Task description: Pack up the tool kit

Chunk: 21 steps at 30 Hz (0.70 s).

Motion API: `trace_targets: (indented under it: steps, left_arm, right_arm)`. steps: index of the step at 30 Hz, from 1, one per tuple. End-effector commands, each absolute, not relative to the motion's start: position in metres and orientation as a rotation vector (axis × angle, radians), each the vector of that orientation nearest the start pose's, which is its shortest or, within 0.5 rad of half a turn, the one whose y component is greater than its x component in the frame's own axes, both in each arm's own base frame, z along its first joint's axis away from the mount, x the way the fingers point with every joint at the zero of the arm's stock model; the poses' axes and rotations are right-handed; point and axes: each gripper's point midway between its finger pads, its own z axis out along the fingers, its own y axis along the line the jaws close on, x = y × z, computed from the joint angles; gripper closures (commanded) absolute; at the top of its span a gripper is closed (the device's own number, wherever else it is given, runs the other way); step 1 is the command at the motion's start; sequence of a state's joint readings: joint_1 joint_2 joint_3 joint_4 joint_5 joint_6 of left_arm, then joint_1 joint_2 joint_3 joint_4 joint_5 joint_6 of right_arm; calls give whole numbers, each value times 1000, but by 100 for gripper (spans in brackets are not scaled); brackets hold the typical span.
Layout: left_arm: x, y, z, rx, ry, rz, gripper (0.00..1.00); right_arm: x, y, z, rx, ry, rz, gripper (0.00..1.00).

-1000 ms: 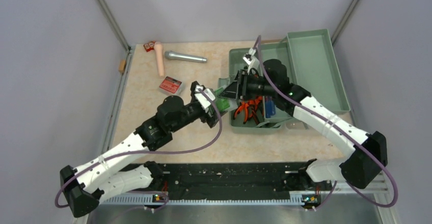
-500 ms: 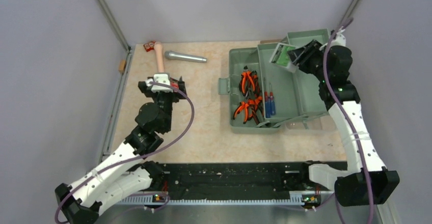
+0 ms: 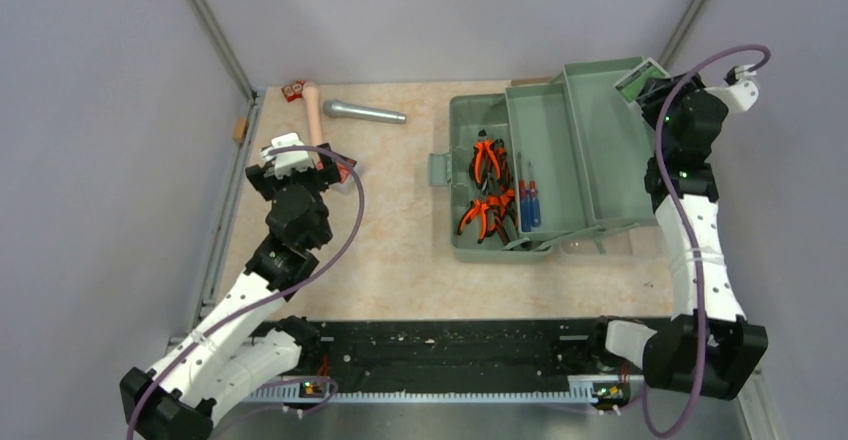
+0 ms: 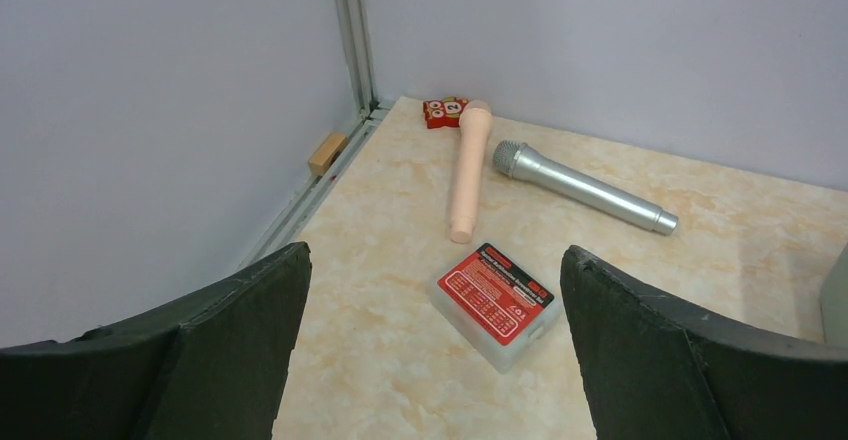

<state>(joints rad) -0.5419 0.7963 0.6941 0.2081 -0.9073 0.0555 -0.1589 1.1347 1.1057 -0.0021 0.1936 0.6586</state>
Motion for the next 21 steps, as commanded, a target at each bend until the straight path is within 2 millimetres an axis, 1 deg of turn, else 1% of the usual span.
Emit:
trace_targets:
  steps: [1, 5, 7, 11, 14, 16, 18, 21]
  left_arm:
    - [300, -13, 332, -355, 1428, 252, 1]
    - [298, -12, 333, -362, 1417, 253, 1]
    - [298, -12, 333, -360, 1417, 252, 1]
    - [297, -13, 334, -359, 1414, 242, 1]
    - [298, -15, 333, -353, 1416, 232, 1]
    - [299, -15, 332, -347, 1420, 231, 1]
    - [300, -16, 331, -343, 1424, 230, 1]
    - [300, -17, 330, -340, 1427, 229, 1]
  right_arm:
    - [420, -70, 399, 761, 1259, 343, 100]
    - [434, -58, 384, 745, 1309, 417, 98]
    - [439, -50, 371, 741, 1352, 452, 95]
    - [440, -34, 349, 729, 1411, 498, 90]
    - [436, -15, 340, 692, 1473, 519, 73]
    - [432, -5, 332, 673, 1511, 516, 64]
    - [426, -1, 324, 673, 1534, 515, 56]
    - [414, -3, 314, 685, 1557, 493, 47]
